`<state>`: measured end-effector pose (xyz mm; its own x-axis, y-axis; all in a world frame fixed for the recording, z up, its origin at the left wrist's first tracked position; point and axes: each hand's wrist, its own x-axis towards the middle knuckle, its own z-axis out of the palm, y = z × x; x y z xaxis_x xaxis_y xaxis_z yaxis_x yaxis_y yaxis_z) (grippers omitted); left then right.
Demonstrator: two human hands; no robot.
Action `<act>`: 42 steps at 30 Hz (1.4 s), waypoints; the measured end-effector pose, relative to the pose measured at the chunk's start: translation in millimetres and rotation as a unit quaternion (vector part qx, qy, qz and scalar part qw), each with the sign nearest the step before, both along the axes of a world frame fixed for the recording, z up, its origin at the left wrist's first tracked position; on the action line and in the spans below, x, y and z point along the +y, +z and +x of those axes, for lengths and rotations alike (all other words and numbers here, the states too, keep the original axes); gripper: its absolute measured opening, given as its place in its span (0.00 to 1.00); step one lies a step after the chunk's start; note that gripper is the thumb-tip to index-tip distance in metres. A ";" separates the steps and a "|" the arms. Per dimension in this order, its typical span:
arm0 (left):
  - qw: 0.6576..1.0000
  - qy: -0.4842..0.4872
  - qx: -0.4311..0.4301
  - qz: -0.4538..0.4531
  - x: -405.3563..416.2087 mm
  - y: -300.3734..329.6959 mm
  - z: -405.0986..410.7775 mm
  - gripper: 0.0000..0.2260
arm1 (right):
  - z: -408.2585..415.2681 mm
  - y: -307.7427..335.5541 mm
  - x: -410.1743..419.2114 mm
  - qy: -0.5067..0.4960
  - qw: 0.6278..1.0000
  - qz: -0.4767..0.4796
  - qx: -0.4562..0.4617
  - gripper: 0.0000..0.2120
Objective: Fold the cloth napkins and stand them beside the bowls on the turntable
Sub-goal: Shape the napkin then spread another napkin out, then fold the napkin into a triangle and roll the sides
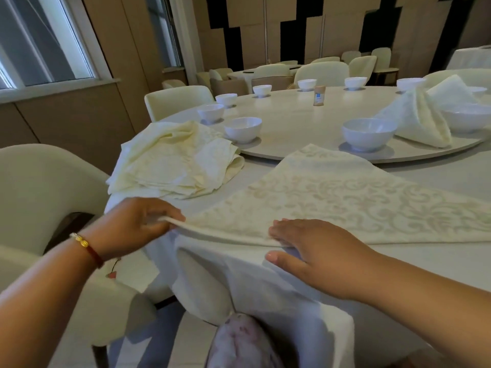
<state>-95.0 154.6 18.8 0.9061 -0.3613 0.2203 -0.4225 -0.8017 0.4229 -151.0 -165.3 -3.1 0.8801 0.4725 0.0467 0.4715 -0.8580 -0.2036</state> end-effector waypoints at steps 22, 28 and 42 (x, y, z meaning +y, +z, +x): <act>0.966 0.079 0.072 -0.234 -122.0 38.5 58.5 0.16 | -7.0 40.2 -27.1 -0.120 0.958 0.252 0.068 0.17; 0.980 0.104 0.105 -0.133 -155.5 21.5 91.2 0.19 | 55.3 34.8 -57.3 -0.104 0.978 0.152 0.093 0.23; 0.980 0.123 0.116 0.109 -198.9 7.1 145.5 0.22 | 77.8 -6.4 -72.0 -0.069 0.976 0.157 0.132 0.38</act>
